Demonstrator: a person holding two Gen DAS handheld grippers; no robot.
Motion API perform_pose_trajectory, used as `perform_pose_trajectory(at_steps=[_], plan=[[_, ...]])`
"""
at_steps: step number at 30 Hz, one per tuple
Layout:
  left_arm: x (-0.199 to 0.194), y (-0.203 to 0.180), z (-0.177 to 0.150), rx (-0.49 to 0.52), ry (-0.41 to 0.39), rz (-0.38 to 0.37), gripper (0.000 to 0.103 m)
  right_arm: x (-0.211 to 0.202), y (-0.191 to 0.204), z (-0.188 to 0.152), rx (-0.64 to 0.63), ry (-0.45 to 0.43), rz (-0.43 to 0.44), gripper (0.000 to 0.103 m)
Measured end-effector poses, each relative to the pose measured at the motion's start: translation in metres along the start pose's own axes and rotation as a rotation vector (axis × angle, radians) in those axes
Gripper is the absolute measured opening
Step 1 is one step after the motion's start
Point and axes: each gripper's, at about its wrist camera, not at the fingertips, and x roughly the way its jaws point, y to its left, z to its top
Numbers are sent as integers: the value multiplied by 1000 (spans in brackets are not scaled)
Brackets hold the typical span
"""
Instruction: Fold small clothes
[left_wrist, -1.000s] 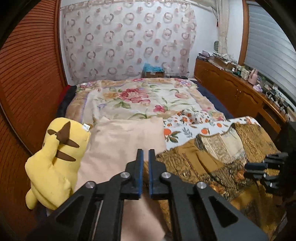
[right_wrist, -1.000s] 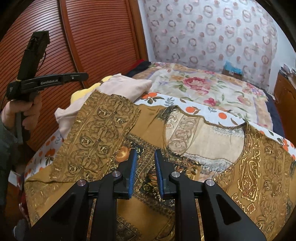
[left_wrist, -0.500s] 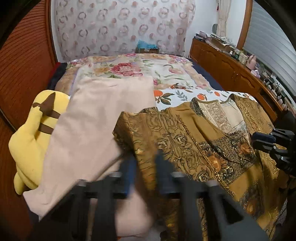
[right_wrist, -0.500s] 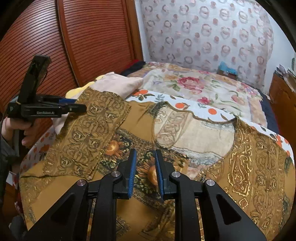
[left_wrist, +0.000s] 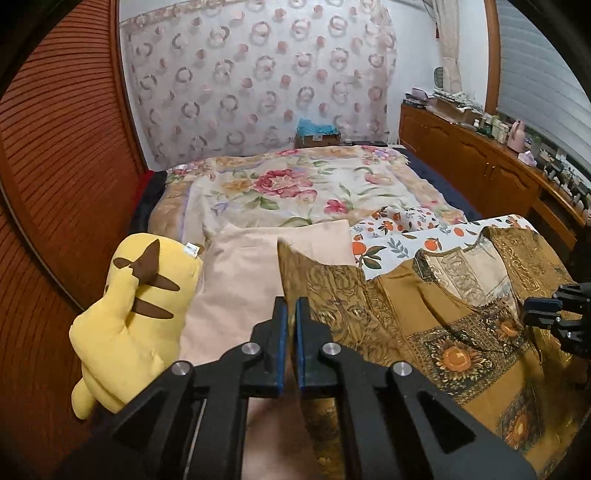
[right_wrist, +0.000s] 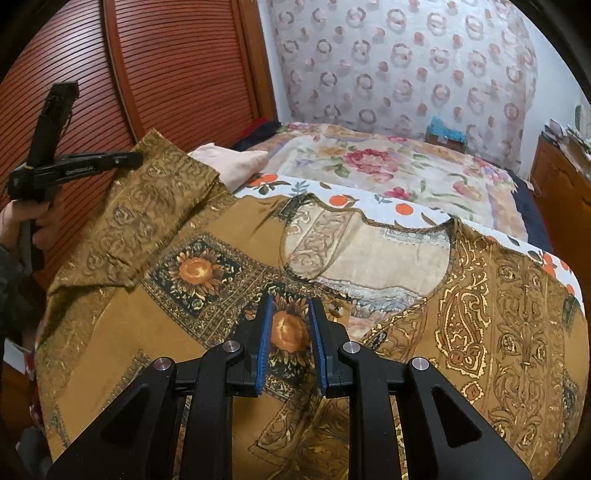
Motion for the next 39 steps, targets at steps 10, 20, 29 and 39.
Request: perform_pose_trajectory(at_steps=[10, 20, 29, 39], plan=[[-32, -31, -20, 62, -35, -92, 58, -26, -16, -3, 15, -38, -24, 25], [-35, -110, -55, 107, 10, -222, 58, -80, -61, -27, 55, -87, -142, 42], [-18, -168, -78, 162, 78, -278, 58, -131, -122, -77, 151, -85, -286, 42], [-6, -188, -80, 160, 97, -243, 58, -163, -178, -129, 271, -56, -370, 42]])
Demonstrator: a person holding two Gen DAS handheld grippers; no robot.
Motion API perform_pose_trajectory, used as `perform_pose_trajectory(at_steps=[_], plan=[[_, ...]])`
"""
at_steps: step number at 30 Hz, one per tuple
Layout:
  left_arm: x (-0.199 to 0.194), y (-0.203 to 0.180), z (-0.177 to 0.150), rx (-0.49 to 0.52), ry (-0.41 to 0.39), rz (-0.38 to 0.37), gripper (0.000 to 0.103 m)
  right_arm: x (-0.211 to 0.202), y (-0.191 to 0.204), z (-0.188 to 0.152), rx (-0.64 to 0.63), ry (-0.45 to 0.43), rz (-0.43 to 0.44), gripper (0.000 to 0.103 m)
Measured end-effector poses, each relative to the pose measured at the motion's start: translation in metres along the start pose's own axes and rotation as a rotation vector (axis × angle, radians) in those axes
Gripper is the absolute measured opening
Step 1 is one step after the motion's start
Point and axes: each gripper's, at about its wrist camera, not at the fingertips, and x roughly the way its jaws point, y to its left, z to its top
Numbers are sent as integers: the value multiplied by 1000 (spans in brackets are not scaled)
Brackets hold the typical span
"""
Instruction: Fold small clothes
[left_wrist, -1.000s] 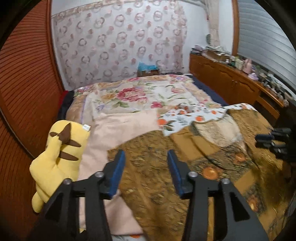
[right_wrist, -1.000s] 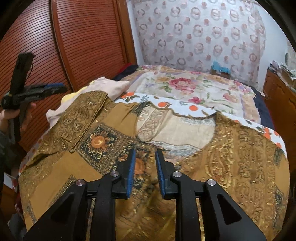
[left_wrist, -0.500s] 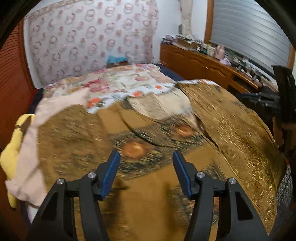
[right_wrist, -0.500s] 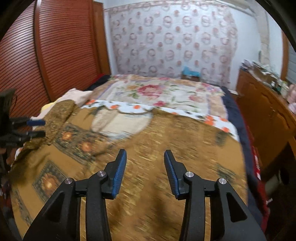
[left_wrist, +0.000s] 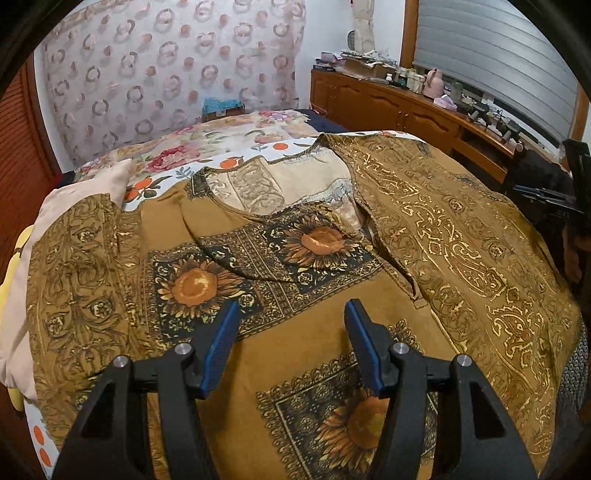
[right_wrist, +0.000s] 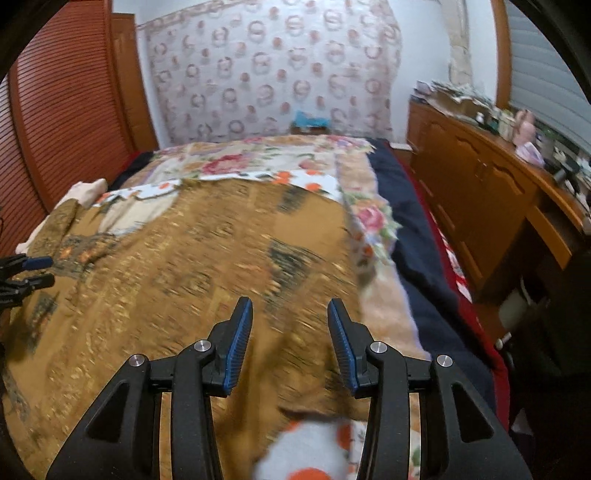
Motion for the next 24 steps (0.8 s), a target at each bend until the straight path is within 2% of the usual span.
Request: perform_pose_trajectory(at_steps=[7, 12, 14, 16, 24], plan=[[13, -3, -5, 2, 36, 15, 58, -4, -25, -15, 35, 15, -25, 42], [13, -5, -8, 14, 21, 8, 60, -4, -36, -21, 52, 27, -35, 42], [14, -7, -8, 21, 25, -7, 68, -3, -40, -22, 58, 32, -35, 42], [15, -13, -9, 52, 36, -14, 80, -3, -43, -24, 64, 39, -32, 42], [19, -18, -6, 72, 54, -18, 94, 6, -53, -29, 121, 78, 25, 42]])
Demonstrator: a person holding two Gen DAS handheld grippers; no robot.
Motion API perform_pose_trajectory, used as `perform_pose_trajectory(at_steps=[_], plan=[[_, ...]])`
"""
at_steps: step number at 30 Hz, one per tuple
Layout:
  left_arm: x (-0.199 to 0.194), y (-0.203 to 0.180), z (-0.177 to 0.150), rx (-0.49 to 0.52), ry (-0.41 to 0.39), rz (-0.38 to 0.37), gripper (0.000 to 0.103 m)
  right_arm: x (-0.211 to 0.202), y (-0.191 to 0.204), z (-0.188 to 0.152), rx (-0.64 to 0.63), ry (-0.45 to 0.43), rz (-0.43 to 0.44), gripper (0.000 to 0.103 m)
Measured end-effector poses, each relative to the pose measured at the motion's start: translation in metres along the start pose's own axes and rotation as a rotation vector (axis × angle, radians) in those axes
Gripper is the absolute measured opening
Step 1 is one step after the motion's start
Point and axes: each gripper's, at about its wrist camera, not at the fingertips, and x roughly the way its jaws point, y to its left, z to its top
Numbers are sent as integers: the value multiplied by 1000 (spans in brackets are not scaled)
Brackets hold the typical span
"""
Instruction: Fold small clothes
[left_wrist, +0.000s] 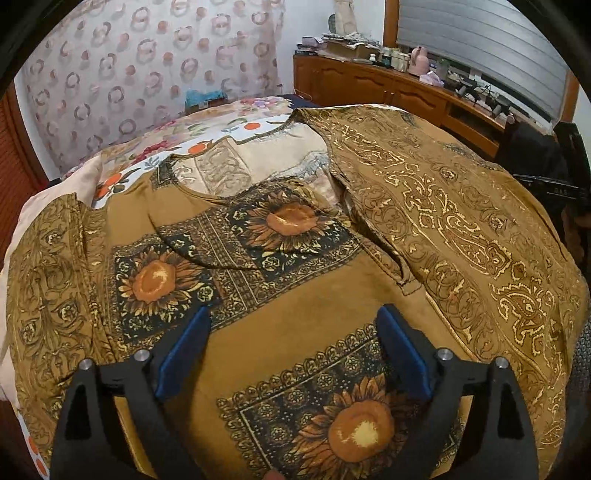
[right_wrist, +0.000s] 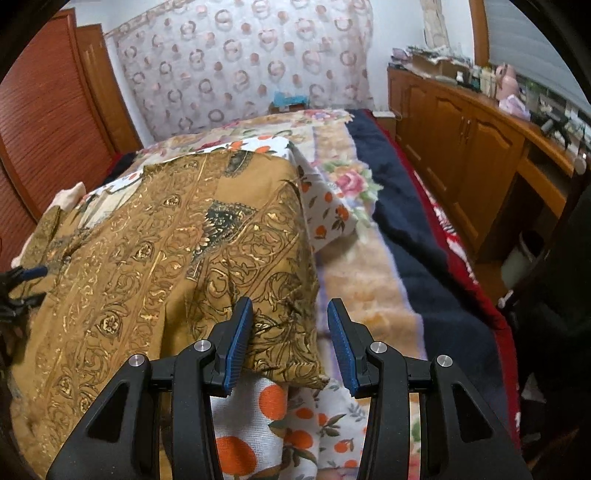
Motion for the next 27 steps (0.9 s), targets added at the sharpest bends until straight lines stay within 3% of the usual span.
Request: perform_pose_trajectory(at_steps=[7, 13, 16, 19, 27], plan=[[3, 2, 2, -11, 6, 6, 98, 0, -10, -4, 74, 25, 74, 42], [3, 3, 1, -20, 9, 13, 100, -1, -6, -5, 99, 34, 155, 20], [3, 3, 1, -20, 9, 12, 100, -4, -1, -5, 74, 26, 130, 16], [3, 3, 2, -21, 9, 12, 100, -9, 0, -5, 54, 2, 92, 6], [-12, 11, -1, -56, -38, 33, 100, -28, 23, 13, -40, -104, 22, 2]])
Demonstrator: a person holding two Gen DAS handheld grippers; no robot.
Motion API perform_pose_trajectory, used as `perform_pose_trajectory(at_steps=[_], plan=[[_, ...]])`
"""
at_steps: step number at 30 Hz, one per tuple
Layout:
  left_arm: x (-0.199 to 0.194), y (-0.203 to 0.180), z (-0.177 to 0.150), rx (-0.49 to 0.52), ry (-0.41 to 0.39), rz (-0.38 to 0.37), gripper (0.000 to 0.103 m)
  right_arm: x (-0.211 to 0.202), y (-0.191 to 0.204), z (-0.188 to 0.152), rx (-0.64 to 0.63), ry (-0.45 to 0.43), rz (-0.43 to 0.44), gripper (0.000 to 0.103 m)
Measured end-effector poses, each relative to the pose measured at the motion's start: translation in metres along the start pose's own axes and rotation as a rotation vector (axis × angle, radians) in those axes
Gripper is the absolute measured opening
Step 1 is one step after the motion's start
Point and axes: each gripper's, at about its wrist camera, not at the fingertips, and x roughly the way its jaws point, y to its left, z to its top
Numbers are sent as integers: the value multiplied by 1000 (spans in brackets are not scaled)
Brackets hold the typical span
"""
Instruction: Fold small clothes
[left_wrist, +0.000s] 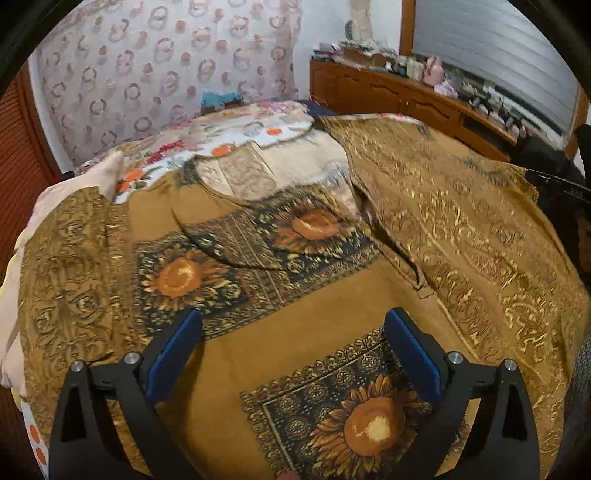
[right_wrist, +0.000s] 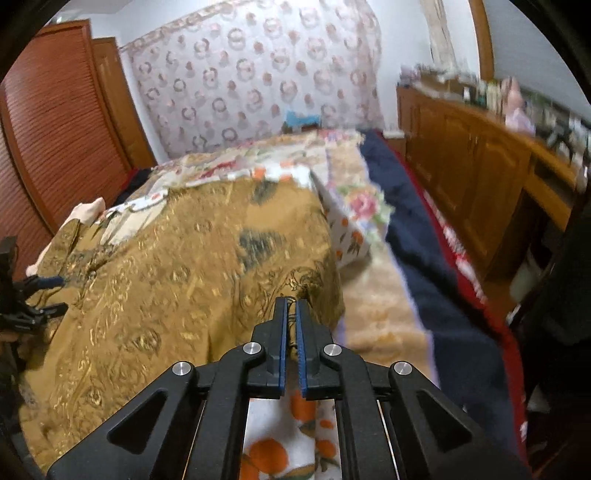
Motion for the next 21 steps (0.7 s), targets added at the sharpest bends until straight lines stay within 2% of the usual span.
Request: perform_pose_trajectory(at_steps=[4, 10, 15, 21], plan=[[-27, 2, 2, -16, -89, 7, 100, -8, 22, 19, -67, -49, -6, 2], [-59, 1, 7, -56, -194, 1, 100, -1, 76, 44, -187, -75, 53, 2], [-69, -4, 3, -60, -224, -9, 100, 22, 121, 32, -276, -11, 130, 3], [-73, -15, -4, -61, -215, -53, 100, 36, 135, 11, -308, 62, 159, 10]])
